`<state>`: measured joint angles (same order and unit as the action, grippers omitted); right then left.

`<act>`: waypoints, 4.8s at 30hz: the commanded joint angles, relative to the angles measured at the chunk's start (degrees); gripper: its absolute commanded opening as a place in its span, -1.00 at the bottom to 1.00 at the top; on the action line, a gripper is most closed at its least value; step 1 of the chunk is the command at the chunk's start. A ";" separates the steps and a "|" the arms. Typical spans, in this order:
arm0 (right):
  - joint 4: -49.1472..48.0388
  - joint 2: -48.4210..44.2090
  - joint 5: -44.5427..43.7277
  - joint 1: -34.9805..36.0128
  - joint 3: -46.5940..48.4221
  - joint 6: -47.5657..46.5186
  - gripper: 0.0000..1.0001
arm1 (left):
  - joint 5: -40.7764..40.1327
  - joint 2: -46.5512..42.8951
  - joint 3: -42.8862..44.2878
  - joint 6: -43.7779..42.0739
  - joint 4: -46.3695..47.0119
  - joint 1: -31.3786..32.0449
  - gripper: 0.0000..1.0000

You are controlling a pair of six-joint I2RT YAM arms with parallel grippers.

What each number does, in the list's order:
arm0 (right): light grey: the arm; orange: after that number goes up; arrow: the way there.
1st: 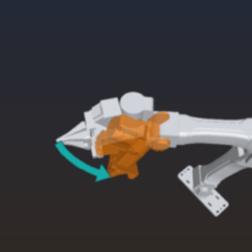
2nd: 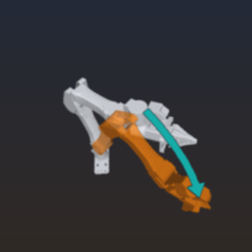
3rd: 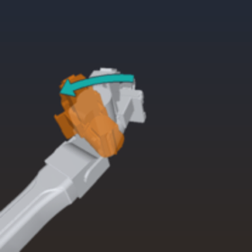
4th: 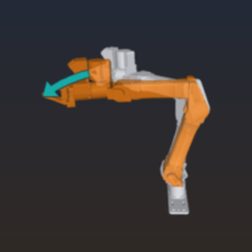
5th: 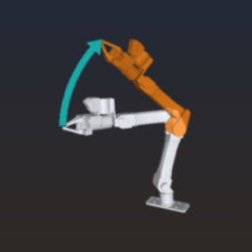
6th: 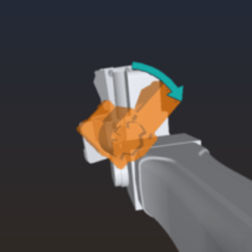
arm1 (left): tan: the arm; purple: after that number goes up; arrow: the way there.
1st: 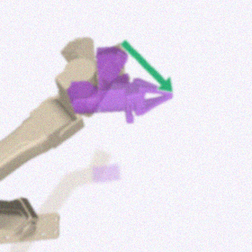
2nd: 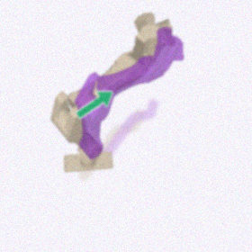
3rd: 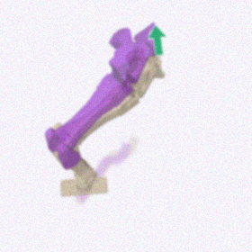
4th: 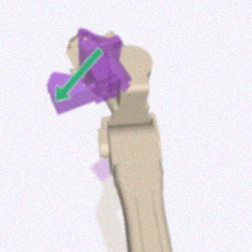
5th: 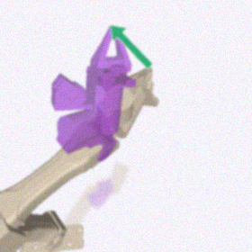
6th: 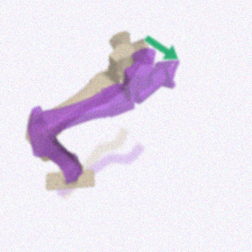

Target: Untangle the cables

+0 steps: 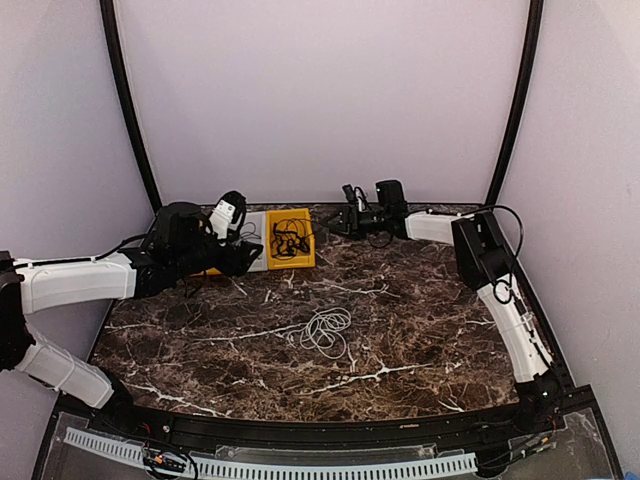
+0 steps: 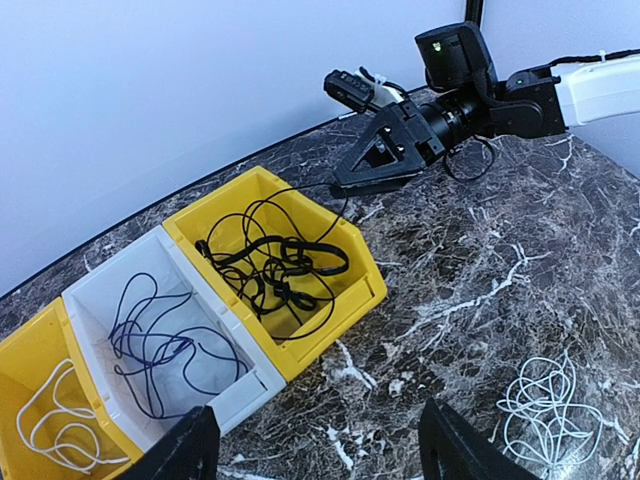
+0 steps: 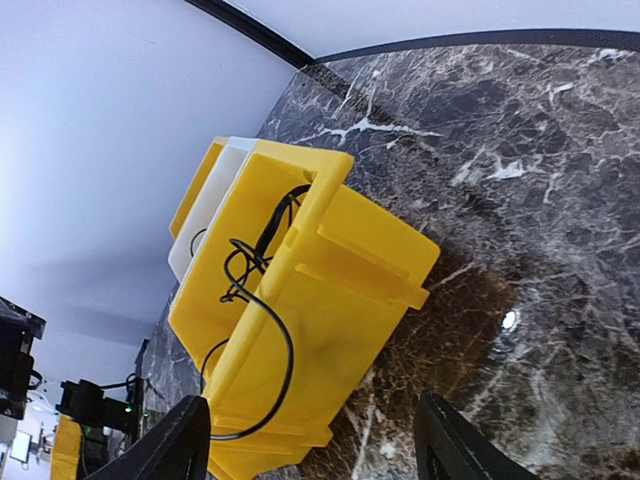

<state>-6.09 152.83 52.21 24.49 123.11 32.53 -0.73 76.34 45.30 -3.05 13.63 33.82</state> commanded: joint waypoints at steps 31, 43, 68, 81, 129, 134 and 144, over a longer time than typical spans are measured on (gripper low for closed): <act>22.87 -3.31 -33.12 14.38 12.79 -25.51 -1.00 | 4.07 -5.30 2.34 -0.95 -2.42 -0.60 0.42; 23.80 -7.94 -50.97 19.44 7.64 -38.76 -1.00 | 2.91 -9.34 1.08 -0.94 -1.92 -0.64 0.42; 26.60 -44.05 -35.42 17.54 -29.69 -50.05 0.08 | 15.99 -6.97 1.11 0.52 -3.60 -0.10 0.37; 29.09 -51.50 -15.78 13.86 -53.19 -59.69 0.16 | 17.78 2.41 -3.44 16.23 4.77 4.82 0.34; 47.64 -61.60 8.11 11.98 -34.97 -65.12 -1.00 | 7.59 32.75 2.14 25.11 22.67 15.77 -0.24; 49.00 -65.51 12.71 7.60 -26.00 -62.23 -1.00 | 6.91 33.87 1.54 24.46 21.49 15.77 -0.24; 46.85 -68.45 14.03 4.91 -13.82 -55.74 -1.00 | 5.62 34.26 -0.10 24.17 21.39 15.78 -0.25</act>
<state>41.43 85.17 64.86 29.85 107.24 -26.63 6.00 110.67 46.57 21.78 35.33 49.56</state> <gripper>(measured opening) 0.009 0.376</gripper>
